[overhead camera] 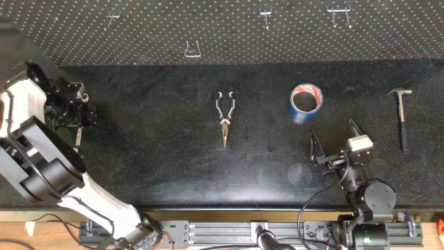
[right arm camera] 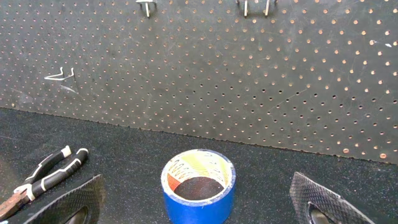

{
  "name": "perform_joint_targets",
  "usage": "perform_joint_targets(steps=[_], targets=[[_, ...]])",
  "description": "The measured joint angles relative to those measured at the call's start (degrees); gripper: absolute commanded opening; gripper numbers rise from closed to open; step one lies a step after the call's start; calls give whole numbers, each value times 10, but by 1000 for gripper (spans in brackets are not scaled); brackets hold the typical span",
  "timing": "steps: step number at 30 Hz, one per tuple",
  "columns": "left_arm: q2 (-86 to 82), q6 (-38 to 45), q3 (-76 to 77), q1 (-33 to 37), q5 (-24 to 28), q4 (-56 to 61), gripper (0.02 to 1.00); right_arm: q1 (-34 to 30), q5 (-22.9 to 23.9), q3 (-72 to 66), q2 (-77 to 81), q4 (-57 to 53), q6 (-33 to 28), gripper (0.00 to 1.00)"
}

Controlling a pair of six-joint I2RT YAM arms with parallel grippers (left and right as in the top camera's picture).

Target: Place Tools Onto Pegboard

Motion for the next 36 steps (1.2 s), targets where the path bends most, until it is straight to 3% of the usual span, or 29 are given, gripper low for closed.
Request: perform_joint_targets(steps=[7,8,11,13,21,23,25,28,29,32,34,36], targets=[[14,34,2,0,19,9,991,0,0,0,0,0,0,976],[14,35,2,0,24,10,917,0,0,0,0,0,0,976],[14,39,3,0,32,11,336,0,0,0,0,0,0,976],[14,42,3,0,42,10,49,0,0,0,0,0,0,976],[-40,34,-71,2,59,73,29,0,0,0,1,0,0,976],[-121,-15,-111,2,57,124,27,0,0,0,0,0,0,976],[-322,-106,-125,-9,58,195,29,0,0,0,0,0,0,976],[-465,-195,-207,-102,55,272,29,0,0,0,0,0,0,976],[-469,-208,-229,-184,63,270,29,0,0,0,0,0,0,976],[-468,-218,-233,-282,66,275,29,0,0,0,0,0,0,976],[-466,-218,-233,-283,64,286,27,0,0,0,0,0,0,976],[-453,-246,-233,-283,32,312,27,0,0,0,0,0,0,976]])
